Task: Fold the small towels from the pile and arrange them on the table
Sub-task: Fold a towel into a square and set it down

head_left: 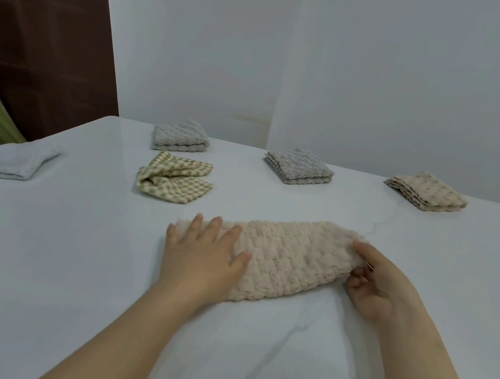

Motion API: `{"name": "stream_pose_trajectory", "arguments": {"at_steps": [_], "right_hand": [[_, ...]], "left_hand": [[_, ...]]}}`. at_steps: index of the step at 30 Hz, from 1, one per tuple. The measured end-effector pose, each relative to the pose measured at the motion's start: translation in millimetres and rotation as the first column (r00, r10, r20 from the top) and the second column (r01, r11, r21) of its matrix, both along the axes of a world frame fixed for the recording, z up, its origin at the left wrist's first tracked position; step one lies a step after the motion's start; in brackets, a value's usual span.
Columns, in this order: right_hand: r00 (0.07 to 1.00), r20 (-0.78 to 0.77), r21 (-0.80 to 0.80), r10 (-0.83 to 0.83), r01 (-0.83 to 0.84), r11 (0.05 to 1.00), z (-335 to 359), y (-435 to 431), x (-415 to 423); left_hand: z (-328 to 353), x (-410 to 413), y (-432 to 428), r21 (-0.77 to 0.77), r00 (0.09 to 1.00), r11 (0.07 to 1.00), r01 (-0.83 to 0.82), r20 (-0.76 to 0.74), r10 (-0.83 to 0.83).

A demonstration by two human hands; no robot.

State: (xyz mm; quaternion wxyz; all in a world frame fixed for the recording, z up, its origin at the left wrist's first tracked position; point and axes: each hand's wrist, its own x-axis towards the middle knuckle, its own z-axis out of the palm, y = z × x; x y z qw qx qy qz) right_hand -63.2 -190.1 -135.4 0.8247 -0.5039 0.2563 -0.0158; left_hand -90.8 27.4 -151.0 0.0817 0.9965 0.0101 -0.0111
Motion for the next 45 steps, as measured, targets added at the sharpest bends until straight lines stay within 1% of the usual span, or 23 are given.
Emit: {"name": "stream_pose_trajectory", "arguments": {"at_steps": [3,7,10,12,14,15,16,18,20,21,22,24,27,29,31,33,34,37,39,40,42,44,45], "right_hand": [[0.999,0.04,-0.204,0.034,-0.026,0.979,-2.9,4.5,0.1],[0.995,0.1,-0.423,0.017,0.027,0.906,-10.1,9.4,0.2],[0.98,0.171,-0.448,-0.099,0.167,0.878,-13.0,13.2,0.3],[0.951,0.269,-0.521,-0.154,0.278,0.807,-10.8,17.7,-1.5],[0.912,0.398,-0.606,-0.103,0.346,0.716,-6.4,27.4,-6.2],[0.892,0.45,-0.643,-0.039,0.353,0.68,-4.1,34.7,-10.0],[0.869,0.492,-0.682,0.047,0.351,0.641,-1.1,43.8,-15.0],[0.804,0.545,-0.769,0.237,0.368,0.523,-1.1,62.6,-21.9],[0.755,0.537,-0.832,0.376,0.401,0.384,-5.5,79.0,-24.5],[0.739,0.514,-0.855,0.435,0.406,0.321,-7.9,86.3,-26.2],[0.721,0.488,-0.873,0.493,0.412,0.26,-11.0,92.5,-28.3],[0.689,0.437,-0.886,0.577,0.438,0.148,-16.7,101.8,-31.9],[0.679,0.348,-0.915,0.647,0.397,0.075,-19.2,106.5,-34.5],[0.655,0.334,-0.914,0.678,0.4,0.064,-17.2,104.8,-36.1],[0.631,0.324,-0.923,0.705,0.376,0.087,-12.8,103.8,-40.1],[0.657,0.274,-0.957,0.702,0.255,0.136,-6.4,100.8,-42.0],[0.682,0.235,-0.97,0.692,0.207,0.126,-4.9,97.7,-41.0],[0.723,0.11,-0.993,0.682,0.11,0.044,-5.0,86.0,-36.8],[0.74,0.1,-0.995,0.665,0.054,0.09,-4.3,81.6,-35.6],[0.755,0.137,-0.989,0.641,0.071,0.128,-4.9,80.4,-34.8],[0.791,0.186,-0.982,0.583,0.125,0.144,-7.3,78.6,-31.5],[0.818,0.051,-0.999,0.573,0.033,0.042,-12.4,76.9,-26.5],[0.818,-0.049,-0.999,0.573,-0.044,-0.024,-15.9,76.0,-24.3]], "left_hand": [[-9.6,0.5,0.9,-0.02,0.996,1.0,0.017,-0.093,-0.019],[-10.8,3.4,-3.4,-0.082,1.0,0.996,0.018,-0.018,-0.02],[-7.0,5.2,-8.7,-0.312,0.999,0.95,0.016,0.051,0.0],[1.2,5.5,-8.9,-0.515,0.983,0.857,-0.026,0.144,0.117],[10.6,3.7,-3.0,-0.591,0.924,0.805,-0.05,0.278,0.262],[14.7,2.5,1.6,-0.652,0.903,0.757,-0.05,0.295,0.313],[18.6,1.5,5.5,-0.754,0.902,0.655,-0.047,0.25,0.353],[26.1,0.1,9.5,-0.942,0.936,0.322,-0.095,0.026,0.352],[30.5,-0.5,11.3,-0.981,0.952,0.027,-0.194,-0.182,0.247],[31.1,-1.4,11.5,-0.973,0.954,-0.063,-0.223,-0.232,0.19],[30.5,-1.8,11.7,-0.967,0.958,-0.11,-0.229,-0.244,0.152],[30.3,-1.3,12.8,-0.97,0.968,-0.139,-0.198,-0.216,0.128],[26.5,1.8,17.0,-0.981,0.976,-0.12,-0.15,-0.167,0.14],[23.7,3.7,19.1,-0.991,0.979,-0.028,-0.133,-0.136,0.155],[21.2,5.1,21.7,-0.99,0.979,0.067,-0.121,-0.108,0.172],[19.9,5.1,26.2,-0.985,0.982,0.137,-0.106,-0.083,0.17],[18.3,6.0,29.1,-0.971,0.984,0.219,-0.095,-0.057,0.171],[14.5,5.1,33.8,-0.759,0.987,0.646,-0.078,0.03,0.155],[14.6,3.5,33.2,-0.591,0.981,0.803,-0.075,0.1,0.165],[15.6,3.0,32.8,-0.542,0.973,0.839,-0.059,0.155,0.169],[16.5,2.8,30.4,-0.557,0.96,0.831,0.003,0.233,0.153],[10.1,4.0,25.2,-0.537,0.979,0.843,0.035,0.187,0.078],[3.3,4.4,21.4,-0.442,0.992,0.896,0.031,0.124,0.027]]}}
